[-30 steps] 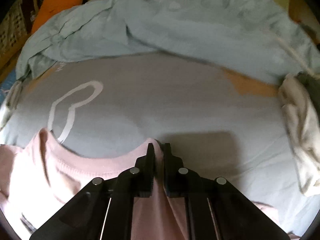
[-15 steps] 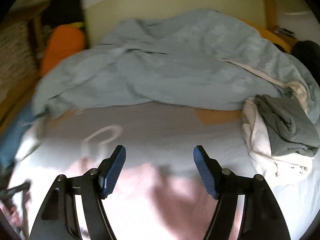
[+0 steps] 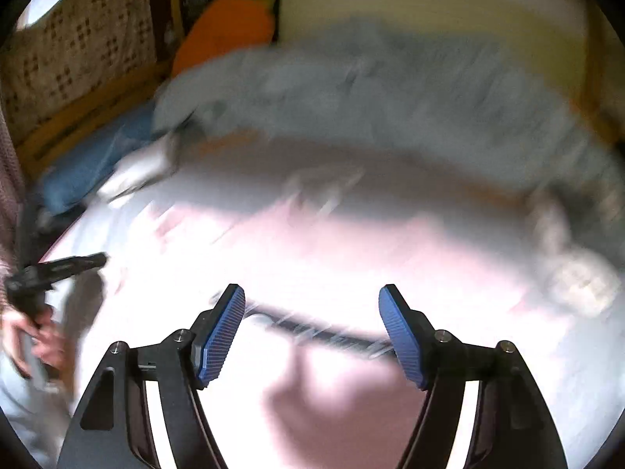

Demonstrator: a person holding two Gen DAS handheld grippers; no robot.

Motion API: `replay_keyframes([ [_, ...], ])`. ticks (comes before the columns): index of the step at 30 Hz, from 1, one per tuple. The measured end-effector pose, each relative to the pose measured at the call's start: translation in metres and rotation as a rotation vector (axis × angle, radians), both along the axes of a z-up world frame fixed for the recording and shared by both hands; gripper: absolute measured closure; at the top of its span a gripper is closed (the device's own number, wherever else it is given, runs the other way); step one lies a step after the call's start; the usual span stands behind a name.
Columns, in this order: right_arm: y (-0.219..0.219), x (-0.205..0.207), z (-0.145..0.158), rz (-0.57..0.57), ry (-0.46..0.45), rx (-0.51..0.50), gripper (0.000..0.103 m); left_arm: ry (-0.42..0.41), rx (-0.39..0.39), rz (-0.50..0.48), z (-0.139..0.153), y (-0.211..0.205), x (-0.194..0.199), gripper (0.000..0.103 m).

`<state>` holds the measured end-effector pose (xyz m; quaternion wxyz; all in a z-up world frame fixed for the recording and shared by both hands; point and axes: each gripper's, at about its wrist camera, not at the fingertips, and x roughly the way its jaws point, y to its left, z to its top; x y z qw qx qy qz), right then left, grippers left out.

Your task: Fold small clothes

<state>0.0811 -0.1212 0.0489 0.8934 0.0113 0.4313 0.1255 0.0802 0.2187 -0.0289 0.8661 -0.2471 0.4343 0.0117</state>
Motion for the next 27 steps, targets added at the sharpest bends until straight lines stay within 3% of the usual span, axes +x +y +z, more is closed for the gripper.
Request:
replay_keyframes([
  [2,0.008,0.008,-0.027,-0.009,0.121,0.091,0.031,0.029,-0.049,0.054,-0.013,0.001,-0.015,0.1],
  [4,0.016,0.012,-0.048,-0.033,0.167,0.077,0.031,-0.006,-0.035,0.079,-0.011,-0.005,-0.031,0.1],
  [8,0.019,-0.003,-0.069,-0.082,0.091,0.007,0.031,-0.061,0.084,0.052,0.0,-0.025,-0.051,0.098],
  [10,0.011,-0.01,-0.086,-0.097,0.07,0.053,0.031,-0.094,0.117,0.017,0.012,-0.022,-0.046,0.089],
  [12,0.014,-0.018,-0.095,-0.066,0.009,0.012,0.031,-0.123,0.131,-0.007,0.024,-0.011,-0.036,0.059],
  [14,0.019,-0.022,-0.093,-0.052,-0.024,-0.039,0.031,-0.134,0.139,-0.046,0.033,-0.003,-0.016,0.058],
  [16,0.019,-0.024,-0.094,-0.059,-0.038,-0.045,0.031,-0.142,0.107,-0.044,0.038,0.005,0.006,0.058],
  [18,0.016,-0.024,-0.094,-0.069,-0.038,-0.008,0.03,-0.147,0.021,-0.046,0.034,0.012,0.025,0.059],
  [22,0.014,-0.021,-0.094,-0.071,-0.033,0.024,0.029,-0.063,-0.11,-0.107,0.012,0.006,0.074,0.059],
  [25,0.016,-0.021,-0.095,-0.08,-0.047,0.008,0.029,0.005,-0.204,-0.074,-0.013,0.003,0.097,0.06],
  [26,0.017,-0.021,-0.095,-0.082,-0.05,0.011,0.029,0.018,-0.221,-0.035,-0.02,0.003,0.099,0.069],
  [27,0.015,-0.021,-0.095,-0.087,-0.051,0.025,0.028,0.011,-0.212,0.008,-0.021,0.002,0.098,0.087],
])
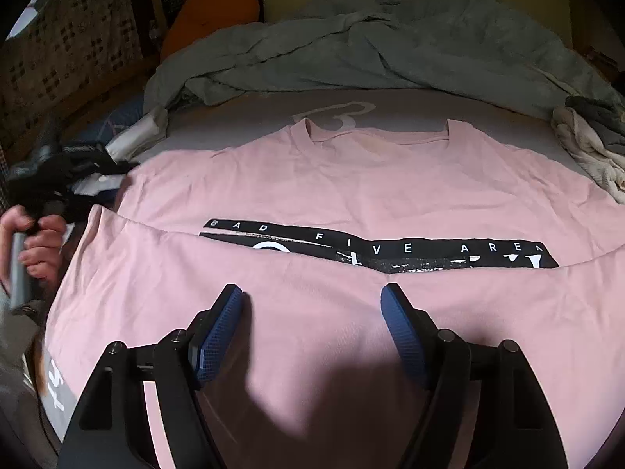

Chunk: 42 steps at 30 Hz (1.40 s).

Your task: Fold small clothes

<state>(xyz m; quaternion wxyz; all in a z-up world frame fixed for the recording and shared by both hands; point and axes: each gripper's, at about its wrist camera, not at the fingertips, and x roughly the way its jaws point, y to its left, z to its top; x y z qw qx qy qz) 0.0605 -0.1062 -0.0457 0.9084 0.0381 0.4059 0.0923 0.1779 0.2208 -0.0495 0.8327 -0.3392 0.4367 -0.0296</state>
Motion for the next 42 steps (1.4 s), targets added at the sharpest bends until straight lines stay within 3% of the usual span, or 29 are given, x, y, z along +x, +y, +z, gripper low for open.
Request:
replay_keyframes([
  [2,-0.005,-0.001,0.001,-0.025,-0.01,0.051,0.028,-0.014,0.021,0.021,0.003,-0.002,-0.004,0.1],
  [6,-0.009,-0.015,0.014,-0.053,-0.106,0.119,0.027,-0.145,0.168,0.1,0.034,0.006,-0.024,0.099],
  [10,0.01,-0.025,0.026,0.101,-0.08,0.129,0.028,-0.099,0.391,0.045,0.042,-0.003,-0.018,0.094],
  [11,0.013,-0.025,0.028,0.104,-0.078,0.118,0.029,-0.115,0.439,0.045,0.043,-0.002,-0.022,0.074],
  [12,0.017,-0.024,0.03,0.101,-0.078,0.096,0.038,-0.131,0.452,0.039,0.043,0.001,-0.028,0.048],
  [13,0.018,-0.022,0.031,0.098,-0.073,0.079,0.044,-0.147,0.42,0.042,0.041,0.007,-0.036,0.044],
  [15,0.019,-0.016,0.028,0.08,-0.051,0.044,0.07,-0.148,0.247,0.054,0.035,0.027,-0.057,0.044],
  [17,0.02,-0.014,0.022,0.135,-0.036,0.053,0.091,-0.115,0.095,0.078,0.028,0.041,-0.086,0.044],
  [20,0.021,-0.016,0.012,0.145,-0.017,0.025,0.094,-0.121,-0.051,0.079,0.016,0.039,-0.123,0.044],
  [23,0.024,-0.019,0.006,0.131,-0.033,-0.005,0.094,-0.104,-0.18,0.067,0.001,0.027,-0.127,0.044],
  [27,0.034,-0.024,0.003,0.128,-0.087,-0.077,0.094,-0.129,-0.221,0.125,-0.009,0.023,-0.126,0.041],
  [29,0.034,-0.026,0.003,0.126,-0.09,-0.083,0.094,-0.144,-0.184,0.148,-0.007,0.019,-0.128,0.044],
  [31,0.032,-0.026,0.003,0.128,-0.083,-0.063,0.094,-0.142,-0.173,0.109,-0.007,0.01,-0.126,0.077],
  [32,0.031,-0.025,0.003,0.126,-0.081,-0.053,0.094,-0.125,-0.244,0.06,-0.016,0.008,-0.121,0.098],
  [34,0.028,-0.023,0.003,0.12,-0.078,-0.032,0.094,-0.106,-0.308,0.074,-0.029,0.01,-0.12,0.1],
  [37,0.028,-0.021,0.002,0.114,-0.074,-0.028,0.094,-0.219,-0.142,0.164,-0.004,0.014,-0.14,0.101],
  [39,0.028,-0.02,0.002,0.114,-0.072,-0.035,0.094,-0.283,-0.074,0.168,0.013,0.01,-0.15,0.1],
  [42,0.028,-0.02,0.002,0.114,-0.072,-0.035,0.094,-0.221,0.005,0.197,0.009,-0.001,-0.16,0.1],
])
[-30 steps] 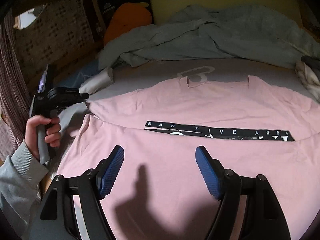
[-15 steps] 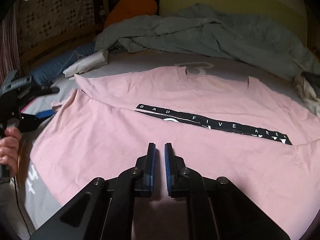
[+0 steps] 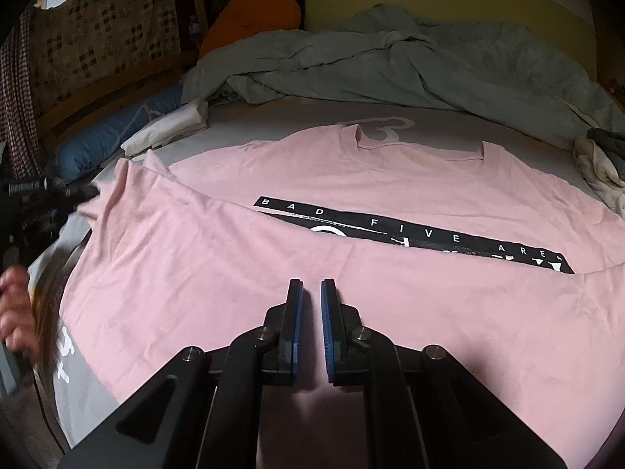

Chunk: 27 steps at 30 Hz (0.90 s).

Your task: Fold small clothes

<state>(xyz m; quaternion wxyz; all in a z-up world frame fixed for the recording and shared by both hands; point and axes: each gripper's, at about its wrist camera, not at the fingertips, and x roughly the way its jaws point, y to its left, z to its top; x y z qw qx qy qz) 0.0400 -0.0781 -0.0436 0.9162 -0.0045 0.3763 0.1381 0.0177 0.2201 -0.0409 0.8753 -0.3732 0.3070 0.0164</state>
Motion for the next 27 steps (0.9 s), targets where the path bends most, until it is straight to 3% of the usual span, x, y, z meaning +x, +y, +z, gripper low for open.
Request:
replay_keyframes([
  [3,-0.003,0.0,-0.001,0.001,0.005,0.017,0.094,0.074,-0.072,0.004,-0.028,0.001,-0.013,0.1],
  [5,-0.005,0.001,-0.002,0.001,0.01,0.026,0.094,0.057,-0.104,0.007,-0.031,0.004,-0.016,0.097],
  [7,-0.005,0.001,-0.002,0.001,0.012,0.029,0.094,0.026,-0.151,-0.011,-0.028,0.009,-0.01,0.082],
  [8,-0.006,0.001,-0.002,0.001,0.012,0.029,0.094,0.017,-0.165,-0.03,-0.025,0.011,-0.006,0.069],
  [9,-0.006,0.001,-0.002,0.001,0.012,0.029,0.094,0.013,-0.16,-0.042,-0.02,0.014,0.004,0.058],
  [10,-0.006,0.001,-0.002,0.001,0.011,0.029,0.094,0.018,-0.135,-0.056,-0.014,0.015,0.013,0.054],
  [13,-0.009,0.002,-0.002,0.002,0.013,0.04,0.094,0.05,-0.064,-0.047,0.008,0.033,0.042,0.051],
  [16,-0.011,0.003,-0.003,0.003,0.017,0.054,0.094,0.103,0.012,-0.182,0.018,0.037,0.084,0.05],
  [20,-0.011,0.004,-0.004,0.005,0.018,0.051,0.094,0.237,0.148,-0.313,0.004,0.027,0.128,0.053],
  [22,-0.011,0.004,-0.004,0.005,0.02,0.054,0.094,0.248,0.111,-0.335,-0.003,0.03,0.132,0.092],
  [23,-0.012,0.005,-0.004,0.007,0.022,0.055,0.094,0.242,0.055,-0.377,-0.003,0.031,0.134,0.099],
  [24,-0.012,0.005,-0.004,0.008,0.024,0.057,0.094,0.214,0.038,-0.391,0.004,0.033,0.132,0.099],
  [27,-0.012,0.007,-0.005,0.001,0.026,0.056,0.094,0.121,0.148,-0.382,0.05,0.02,0.116,0.099],
])
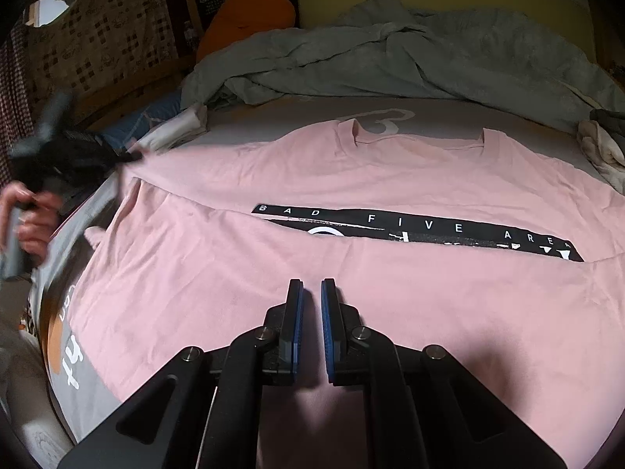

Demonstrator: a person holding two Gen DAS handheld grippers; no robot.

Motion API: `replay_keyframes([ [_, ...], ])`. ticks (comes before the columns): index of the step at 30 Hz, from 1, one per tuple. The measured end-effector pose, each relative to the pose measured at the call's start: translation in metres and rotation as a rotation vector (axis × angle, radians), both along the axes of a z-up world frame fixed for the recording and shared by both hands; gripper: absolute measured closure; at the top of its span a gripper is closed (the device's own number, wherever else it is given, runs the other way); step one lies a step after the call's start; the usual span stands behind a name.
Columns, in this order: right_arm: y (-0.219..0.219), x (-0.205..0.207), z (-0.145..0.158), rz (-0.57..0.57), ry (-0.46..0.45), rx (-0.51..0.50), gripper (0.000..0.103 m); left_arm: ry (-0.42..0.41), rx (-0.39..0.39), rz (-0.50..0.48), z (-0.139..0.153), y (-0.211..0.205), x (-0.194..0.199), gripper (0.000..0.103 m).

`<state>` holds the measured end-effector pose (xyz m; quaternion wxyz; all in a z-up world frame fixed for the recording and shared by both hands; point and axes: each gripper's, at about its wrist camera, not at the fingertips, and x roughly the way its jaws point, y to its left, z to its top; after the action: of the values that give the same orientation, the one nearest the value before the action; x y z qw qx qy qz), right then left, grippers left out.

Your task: Fold small clothes

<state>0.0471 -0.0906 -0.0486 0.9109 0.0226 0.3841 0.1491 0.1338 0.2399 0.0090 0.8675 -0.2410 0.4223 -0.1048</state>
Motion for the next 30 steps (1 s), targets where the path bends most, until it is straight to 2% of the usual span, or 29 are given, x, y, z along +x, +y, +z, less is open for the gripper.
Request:
replay_keyframes([
  [1,0.001,0.0,0.0,0.0,-0.002,-0.01,0.094,-0.037,0.005,-0.024,0.017,-0.01,-0.006,0.099],
  [3,0.003,-0.001,0.001,0.0,-0.006,-0.019,0.094,-0.103,0.076,-0.059,0.049,-0.039,-0.014,0.099],
  [4,0.003,-0.001,0.002,0.0,-0.003,-0.019,0.094,-0.109,0.113,-0.066,0.06,-0.054,-0.018,0.099],
  [8,-0.001,-0.002,0.013,-0.038,0.0,0.013,0.094,-0.136,0.13,-0.181,0.078,-0.12,-0.043,0.099],
  [11,-0.016,-0.002,0.028,-0.065,0.003,0.089,0.094,-0.124,0.158,-0.245,0.056,-0.166,-0.058,0.097],
  [13,-0.028,-0.001,0.039,-0.071,-0.004,0.12,0.093,-0.091,0.174,-0.244,0.025,-0.182,-0.074,0.095],
  [14,-0.034,-0.001,0.044,-0.075,-0.015,0.125,0.088,-0.066,0.173,-0.239,0.007,-0.185,-0.08,0.09],
  [15,-0.037,0.0,0.047,-0.077,-0.02,0.125,0.08,-0.041,0.158,-0.246,-0.01,-0.186,-0.087,0.082],
  [17,-0.041,0.006,0.049,-0.082,-0.012,0.128,0.077,-0.007,0.128,-0.241,-0.034,-0.179,-0.106,0.08],
  [19,-0.04,0.012,0.05,-0.083,-0.001,0.146,0.077,-0.004,0.113,-0.235,-0.037,-0.17,-0.129,0.078],
  [20,-0.037,0.015,0.051,-0.076,0.003,0.155,0.077,-0.014,0.112,-0.249,-0.032,-0.167,-0.141,0.074],
  [21,-0.033,0.018,0.051,-0.061,0.009,0.162,0.077,-0.043,0.153,-0.245,-0.025,-0.163,-0.152,0.071],
  [23,-0.019,0.031,0.048,-0.014,0.047,0.188,0.074,-0.1,0.242,-0.167,-0.011,-0.146,-0.16,0.065],
  [25,-0.009,0.047,0.041,-0.008,0.101,0.208,0.073,-0.129,0.242,-0.102,-0.001,-0.125,-0.149,0.059],
  [28,0.0,0.078,0.033,-0.034,0.174,0.251,0.073,-0.132,0.161,-0.068,0.004,-0.101,-0.121,0.057],
  [30,0.002,0.101,0.028,-0.048,0.234,0.283,0.068,-0.106,0.119,-0.042,0.001,-0.092,-0.102,0.055],
])
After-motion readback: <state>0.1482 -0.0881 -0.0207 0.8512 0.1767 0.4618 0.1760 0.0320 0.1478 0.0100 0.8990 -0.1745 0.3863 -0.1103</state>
